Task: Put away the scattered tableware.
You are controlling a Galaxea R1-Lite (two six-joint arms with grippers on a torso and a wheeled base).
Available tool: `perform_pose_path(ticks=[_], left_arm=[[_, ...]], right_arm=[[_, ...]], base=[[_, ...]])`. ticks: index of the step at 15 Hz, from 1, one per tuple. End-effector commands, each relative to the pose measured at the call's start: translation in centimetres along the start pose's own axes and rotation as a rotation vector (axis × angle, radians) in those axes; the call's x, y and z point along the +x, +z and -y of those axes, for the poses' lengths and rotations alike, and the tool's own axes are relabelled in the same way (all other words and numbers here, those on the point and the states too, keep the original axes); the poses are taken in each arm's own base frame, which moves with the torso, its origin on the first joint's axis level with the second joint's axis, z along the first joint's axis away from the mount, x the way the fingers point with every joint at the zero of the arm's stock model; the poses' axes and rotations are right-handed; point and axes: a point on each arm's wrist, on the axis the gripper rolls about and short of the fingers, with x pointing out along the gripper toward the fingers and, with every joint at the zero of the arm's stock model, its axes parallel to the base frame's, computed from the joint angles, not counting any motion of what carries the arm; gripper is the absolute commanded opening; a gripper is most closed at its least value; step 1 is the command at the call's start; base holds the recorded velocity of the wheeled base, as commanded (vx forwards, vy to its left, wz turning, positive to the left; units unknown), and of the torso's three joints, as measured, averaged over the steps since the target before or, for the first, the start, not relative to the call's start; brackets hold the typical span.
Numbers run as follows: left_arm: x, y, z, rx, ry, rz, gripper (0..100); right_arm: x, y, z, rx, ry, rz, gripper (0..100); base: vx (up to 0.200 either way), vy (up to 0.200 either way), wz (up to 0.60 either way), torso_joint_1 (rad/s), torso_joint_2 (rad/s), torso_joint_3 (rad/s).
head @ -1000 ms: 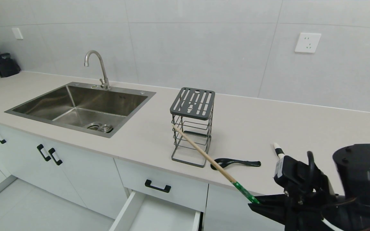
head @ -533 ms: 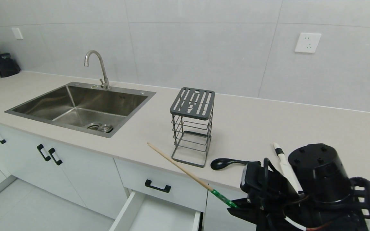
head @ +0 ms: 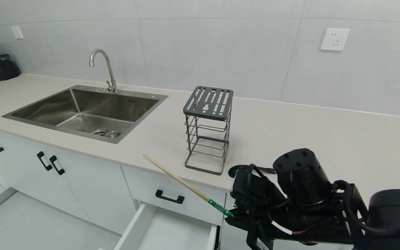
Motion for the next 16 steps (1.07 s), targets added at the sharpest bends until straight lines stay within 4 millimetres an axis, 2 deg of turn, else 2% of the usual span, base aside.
perform_pose_path(ticks=[1,9,14,16], left_arm=[[0.0,0.0,0.0,0.0,0.0,-0.001,100],[0.0,0.0,0.0,0.0,0.0,-0.001,100],[0.0,0.0,0.0,0.0,0.0,-0.001,100],[0.0,0.0,0.0,0.0,0.0,-0.001,100]], right_arm=[[1.4,0.6,-0.1,-0.011,0.014,-0.004,0],[4.8,2.3,-0.1,-0.03,0.034,-0.007,0],[5.9,2.6,0.0,-0.031,0.041,-0.023,0],[6.7,3.4,0.2,-0.033,0.044,-0.024,0]], base=[[0.0,0.0,0.0,0.0,0.0,0.0],[0.0,0.0,0.0,-0.13,0.26,0.135],[0.0,0.0,0.0,-0.238,0.46,0.223],[0.0,0.0,0.0,-0.259,0.49,0.229]])
